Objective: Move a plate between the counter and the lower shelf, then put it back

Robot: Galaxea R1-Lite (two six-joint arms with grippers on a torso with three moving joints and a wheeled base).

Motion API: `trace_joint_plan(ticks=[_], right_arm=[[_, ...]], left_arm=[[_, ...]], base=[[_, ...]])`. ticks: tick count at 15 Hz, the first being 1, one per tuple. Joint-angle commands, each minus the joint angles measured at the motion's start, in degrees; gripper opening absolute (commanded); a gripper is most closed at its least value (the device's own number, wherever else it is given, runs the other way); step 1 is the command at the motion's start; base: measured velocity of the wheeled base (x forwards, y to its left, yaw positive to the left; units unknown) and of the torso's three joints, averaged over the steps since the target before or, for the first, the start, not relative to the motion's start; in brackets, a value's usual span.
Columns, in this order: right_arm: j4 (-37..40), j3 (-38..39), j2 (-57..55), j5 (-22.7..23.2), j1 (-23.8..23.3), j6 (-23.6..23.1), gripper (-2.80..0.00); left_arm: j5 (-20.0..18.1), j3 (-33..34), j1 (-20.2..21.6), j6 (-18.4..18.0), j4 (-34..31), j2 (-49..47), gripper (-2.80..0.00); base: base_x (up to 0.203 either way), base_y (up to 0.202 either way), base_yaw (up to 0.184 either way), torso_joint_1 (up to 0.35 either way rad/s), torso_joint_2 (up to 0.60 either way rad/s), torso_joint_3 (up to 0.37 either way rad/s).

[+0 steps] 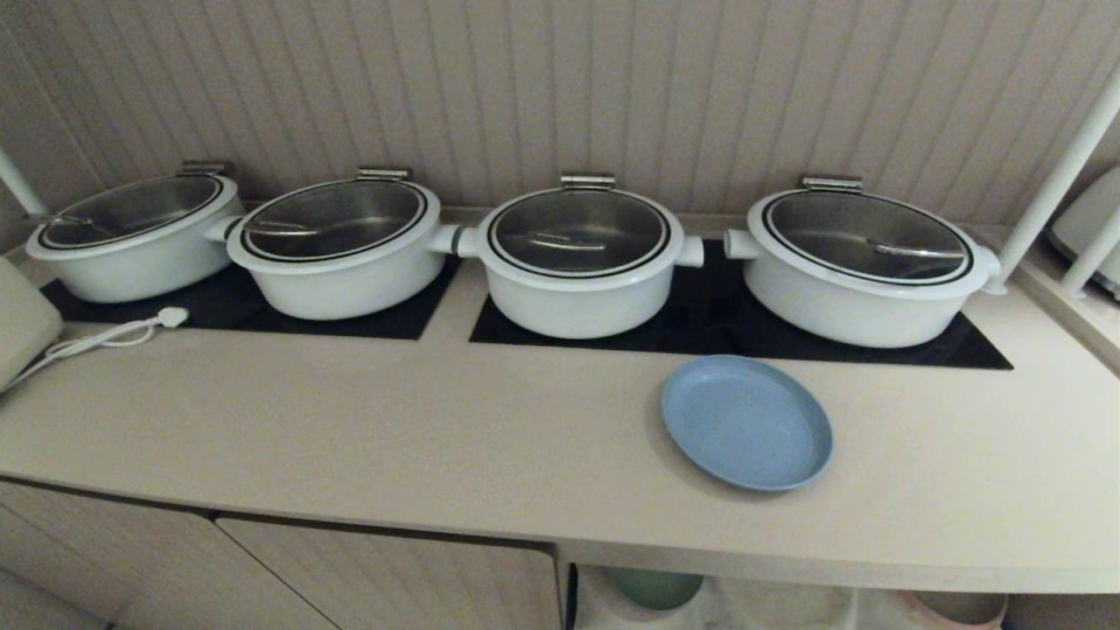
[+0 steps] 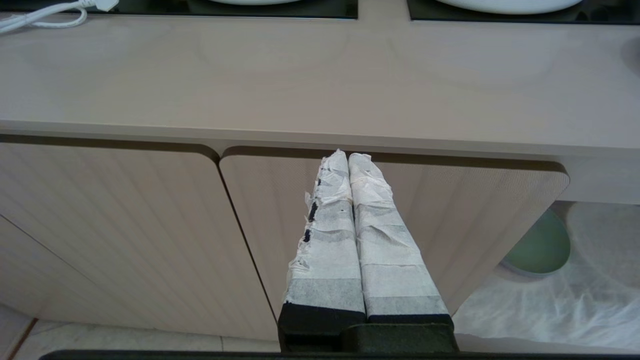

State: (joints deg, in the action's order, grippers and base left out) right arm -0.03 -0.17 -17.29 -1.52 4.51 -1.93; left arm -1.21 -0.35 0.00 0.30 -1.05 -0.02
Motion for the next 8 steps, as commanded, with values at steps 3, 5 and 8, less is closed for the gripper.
trace_joint_plan(ticks=[3, 5, 8], right_arm=[[-0.2, 0.2, 5.5, 0.2, -5.0, -1.1, -2.80], [-0.2, 0.2, 9.8, 0.6, -4.6, -1.3, -2.80], [-0.2, 0.2, 16.1, 0.8, -4.6, -1.4, -2.80]], left_arm=[[0.0, 0.0, 0.0, 0.0, 0.0, 0.0, -2.80], [0.0, 0.0, 0.0, 0.0, 0.0, 0.0, -2.80], [0.0, 0.0, 0.0, 0.0, 0.0, 0.0, -2.80]], base=[[0.000, 0.000, 0.000, 0.000, 0.00, 0.000], [0.000, 0.000, 0.000, 0.000, 0.00, 0.000], [0.000, 0.000, 0.000, 0.000, 0.00, 0.000]])
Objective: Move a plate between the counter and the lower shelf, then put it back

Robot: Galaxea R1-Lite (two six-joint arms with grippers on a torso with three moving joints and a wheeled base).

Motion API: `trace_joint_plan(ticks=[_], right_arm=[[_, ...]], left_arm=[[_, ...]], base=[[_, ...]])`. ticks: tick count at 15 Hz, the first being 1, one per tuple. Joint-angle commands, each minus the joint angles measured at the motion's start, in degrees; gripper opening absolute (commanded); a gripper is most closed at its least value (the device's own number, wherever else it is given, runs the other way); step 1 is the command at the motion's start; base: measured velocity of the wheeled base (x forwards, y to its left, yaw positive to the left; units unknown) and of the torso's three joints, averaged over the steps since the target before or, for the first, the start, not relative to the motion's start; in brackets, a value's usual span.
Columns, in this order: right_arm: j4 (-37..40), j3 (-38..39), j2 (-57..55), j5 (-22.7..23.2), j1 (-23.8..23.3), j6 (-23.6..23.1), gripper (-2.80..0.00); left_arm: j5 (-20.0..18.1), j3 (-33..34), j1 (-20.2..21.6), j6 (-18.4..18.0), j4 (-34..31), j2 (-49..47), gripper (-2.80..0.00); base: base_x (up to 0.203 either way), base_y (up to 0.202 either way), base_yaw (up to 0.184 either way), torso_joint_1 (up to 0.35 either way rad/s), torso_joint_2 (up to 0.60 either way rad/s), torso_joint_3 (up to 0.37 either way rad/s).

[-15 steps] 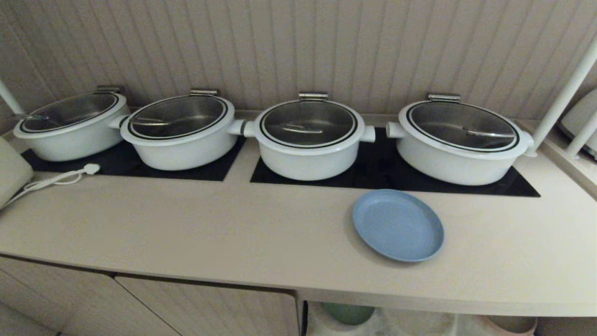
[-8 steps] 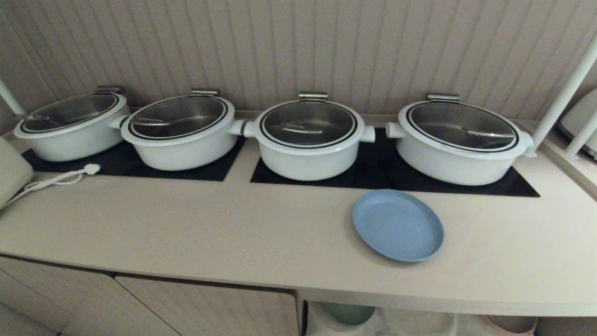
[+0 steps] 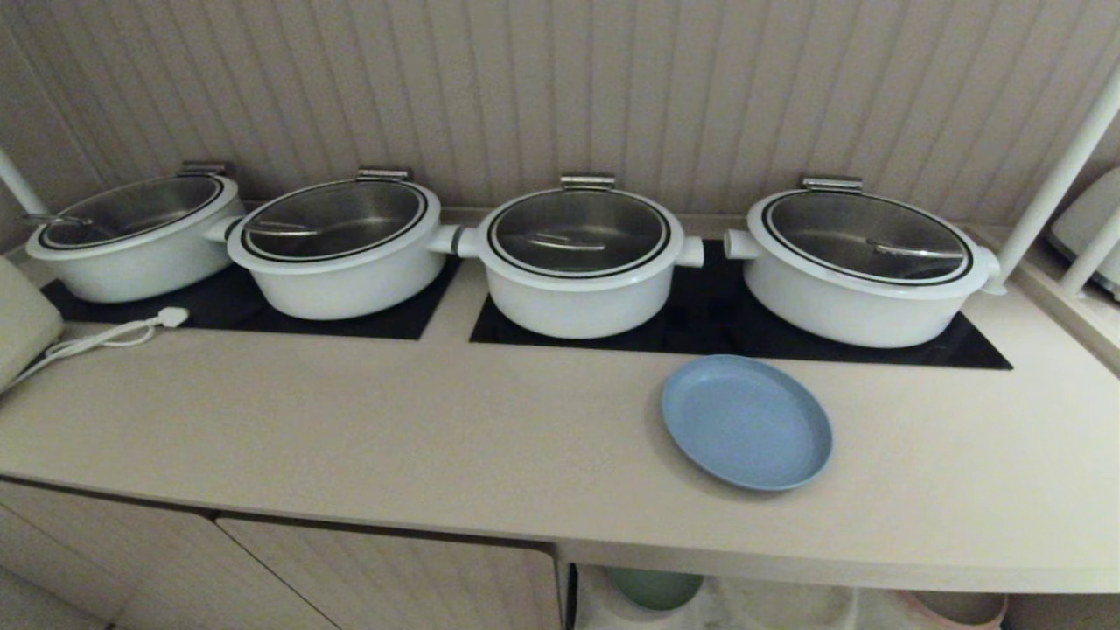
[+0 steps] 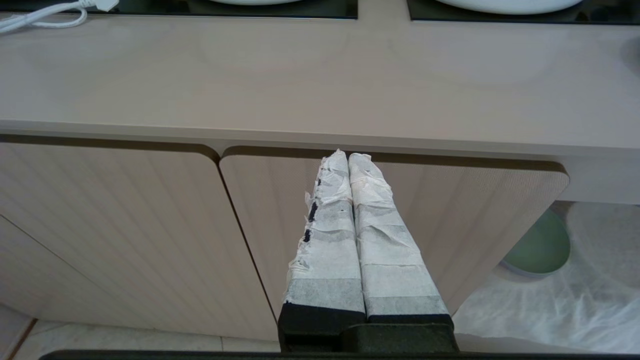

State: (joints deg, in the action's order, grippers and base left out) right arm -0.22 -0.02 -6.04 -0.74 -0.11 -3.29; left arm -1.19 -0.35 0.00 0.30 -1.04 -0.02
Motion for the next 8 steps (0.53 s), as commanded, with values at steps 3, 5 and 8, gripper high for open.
trace_joint_plan(ticks=[3, 5, 8], right_arm=[[-0.1, 0.0, 6.0, 0.1, 0.0, -0.7, -2.80], [0.0, 0.0, 6.0, 0.3, 0.0, -0.2, -2.80], [0.0, 0.0, 6.0, 0.5, 0.0, 2.0, -2.80]], left_arm=[[0.0, 0.0, 0.0, 0.0, 0.0, 0.0, -2.80], [0.0, 0.0, 0.0, 0.0, 0.0, 0.0, -2.80], [0.0, 0.0, 0.0, 0.0, 0.0, 0.0, -2.80]], base=[[0.000, 0.000, 0.000, 0.000, 0.00, 0.000], [0.000, 0.000, 0.000, 0.000, 0.00, 0.000], [0.000, 0.000, 0.000, 0.000, 0.00, 0.000]])
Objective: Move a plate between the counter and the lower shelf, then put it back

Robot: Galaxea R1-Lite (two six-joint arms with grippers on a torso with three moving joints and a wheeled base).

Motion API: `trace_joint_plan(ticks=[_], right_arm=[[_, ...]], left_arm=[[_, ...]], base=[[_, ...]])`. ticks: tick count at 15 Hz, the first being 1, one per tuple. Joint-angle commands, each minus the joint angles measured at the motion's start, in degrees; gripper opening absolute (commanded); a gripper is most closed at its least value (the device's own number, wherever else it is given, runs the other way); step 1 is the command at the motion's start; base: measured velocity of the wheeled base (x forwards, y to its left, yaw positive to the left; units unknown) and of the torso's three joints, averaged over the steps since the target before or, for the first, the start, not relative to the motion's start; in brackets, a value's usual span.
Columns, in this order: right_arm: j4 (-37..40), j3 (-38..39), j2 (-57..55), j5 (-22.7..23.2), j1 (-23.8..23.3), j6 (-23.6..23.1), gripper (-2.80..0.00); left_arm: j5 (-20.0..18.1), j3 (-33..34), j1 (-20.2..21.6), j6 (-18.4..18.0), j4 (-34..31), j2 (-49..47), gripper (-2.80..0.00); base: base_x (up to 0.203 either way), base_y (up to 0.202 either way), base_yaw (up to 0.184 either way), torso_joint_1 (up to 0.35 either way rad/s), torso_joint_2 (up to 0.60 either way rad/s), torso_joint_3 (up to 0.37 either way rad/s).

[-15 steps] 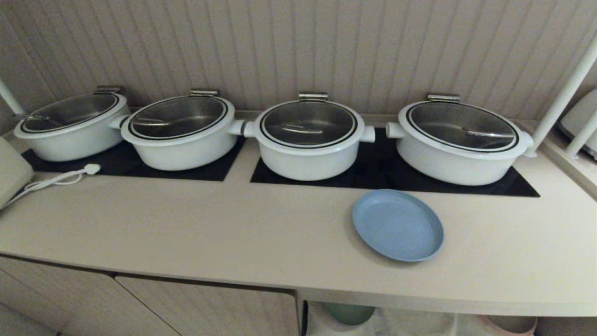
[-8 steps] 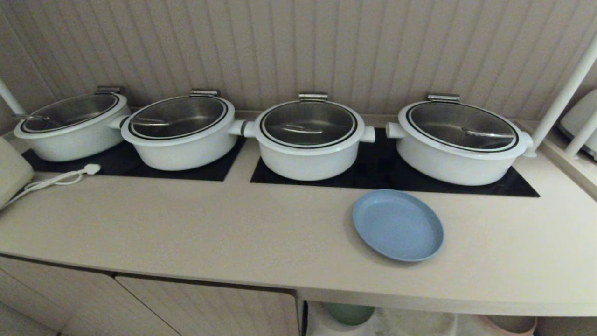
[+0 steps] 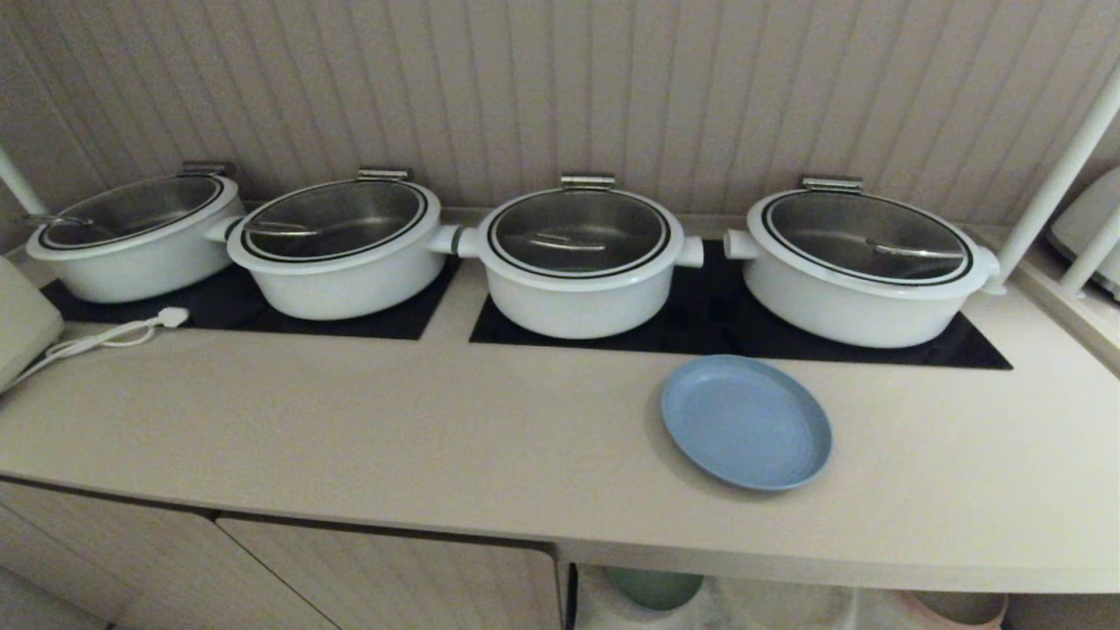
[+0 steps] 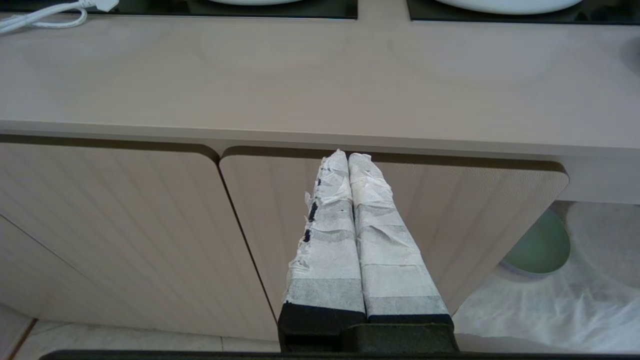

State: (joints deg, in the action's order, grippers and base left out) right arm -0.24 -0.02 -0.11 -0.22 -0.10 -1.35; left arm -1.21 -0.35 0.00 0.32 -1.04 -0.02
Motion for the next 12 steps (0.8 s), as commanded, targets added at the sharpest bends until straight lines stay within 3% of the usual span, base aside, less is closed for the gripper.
trace_joint_plan(ticks=[1, 12], right_arm=[[0.0, 0.0, 0.1, 0.0, 0.0, 0.0, -2.80], [0.2, 0.0, 0.1, -2.0, 0.0, 1.1, -2.80]], left_arm=[[0.0, 0.0, 0.0, 0.0, 0.0, 0.0, -2.80], [0.0, 0.0, 0.0, 0.0, 0.0, 0.0, -2.80]], base=[[0.000, 0.000, 0.000, 0.000, 0.00, 0.000], [0.000, 0.000, 0.000, 0.000, 0.00, 0.000]])
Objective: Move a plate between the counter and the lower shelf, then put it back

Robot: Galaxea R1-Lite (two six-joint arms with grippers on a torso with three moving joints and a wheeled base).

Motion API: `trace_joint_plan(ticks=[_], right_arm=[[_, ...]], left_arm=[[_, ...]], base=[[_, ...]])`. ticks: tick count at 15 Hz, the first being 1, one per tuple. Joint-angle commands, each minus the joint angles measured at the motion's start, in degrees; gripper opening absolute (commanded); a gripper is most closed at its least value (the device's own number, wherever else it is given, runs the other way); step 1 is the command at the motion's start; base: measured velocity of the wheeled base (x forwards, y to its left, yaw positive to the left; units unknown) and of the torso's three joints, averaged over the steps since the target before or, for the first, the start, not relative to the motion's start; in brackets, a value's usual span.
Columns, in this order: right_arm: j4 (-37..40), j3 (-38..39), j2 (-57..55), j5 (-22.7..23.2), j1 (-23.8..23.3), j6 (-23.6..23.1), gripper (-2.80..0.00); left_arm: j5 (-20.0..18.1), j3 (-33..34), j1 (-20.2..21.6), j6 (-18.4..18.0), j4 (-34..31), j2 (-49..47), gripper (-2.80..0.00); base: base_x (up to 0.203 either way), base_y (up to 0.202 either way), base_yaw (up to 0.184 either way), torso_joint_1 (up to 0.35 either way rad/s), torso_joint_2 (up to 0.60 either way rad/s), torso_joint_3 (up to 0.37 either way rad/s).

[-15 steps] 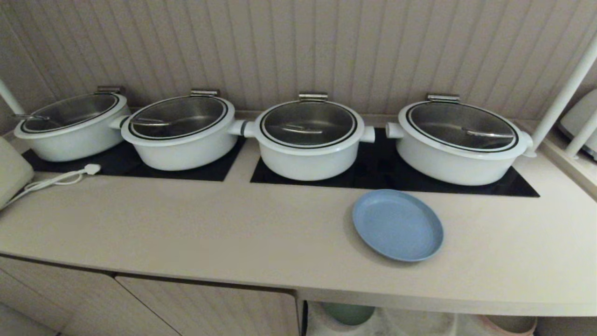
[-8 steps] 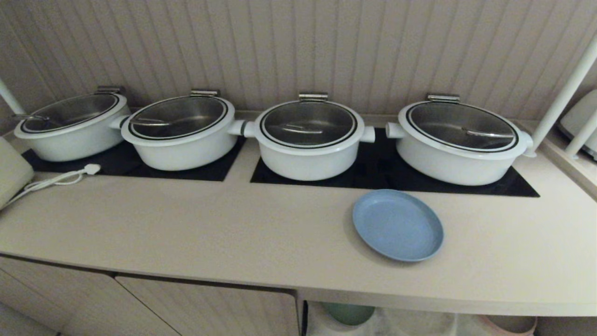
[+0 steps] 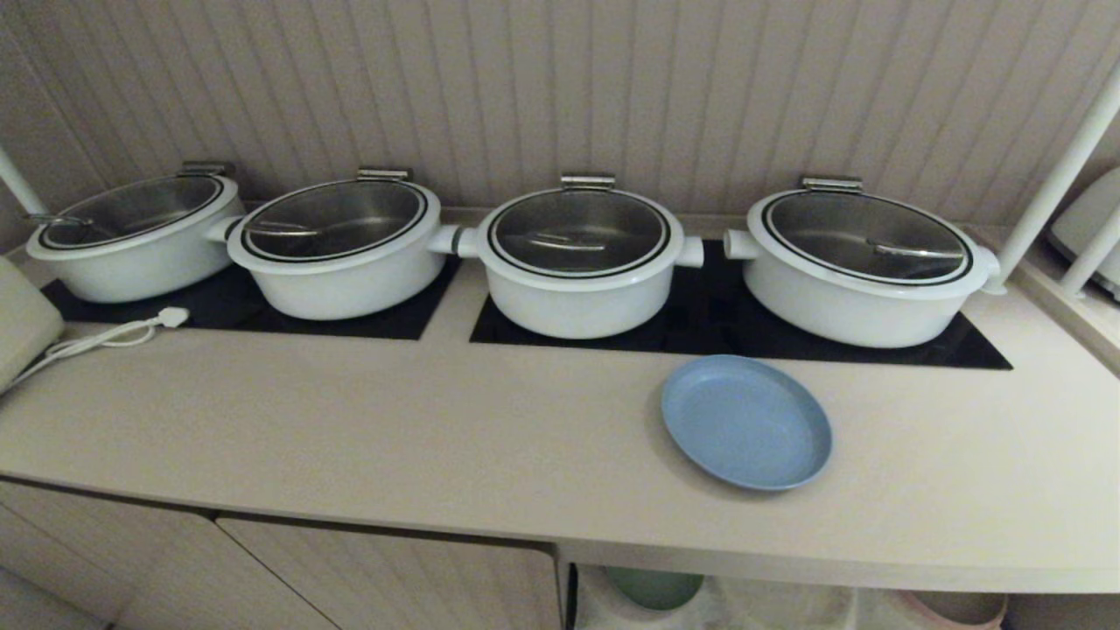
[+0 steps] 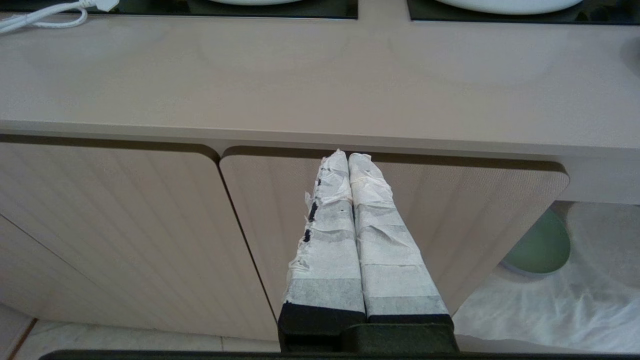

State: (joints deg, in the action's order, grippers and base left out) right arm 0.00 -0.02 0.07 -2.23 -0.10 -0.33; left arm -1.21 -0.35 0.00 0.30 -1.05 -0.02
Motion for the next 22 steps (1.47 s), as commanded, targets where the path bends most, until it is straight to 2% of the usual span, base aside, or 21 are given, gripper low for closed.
trace_joint_plan(ticks=[1, 22], right_arm=[[0.0, 0.0, -0.1, 0.0, 0.0, 0.0, -2.80], [-0.1, 0.0, -0.1, 0.0, 0.0, 0.2, -2.80]], left_arm=[[0.0, 0.0, 0.0, 0.0, 0.0, 0.0, -2.80], [0.0, 0.0, 0.0, 0.0, 0.0, 0.0, -2.80]], base=[[0.000, 0.000, 0.000, 0.000, 0.00, 0.000], [0.000, 0.000, 0.000, 0.000, 0.00, 0.000]])
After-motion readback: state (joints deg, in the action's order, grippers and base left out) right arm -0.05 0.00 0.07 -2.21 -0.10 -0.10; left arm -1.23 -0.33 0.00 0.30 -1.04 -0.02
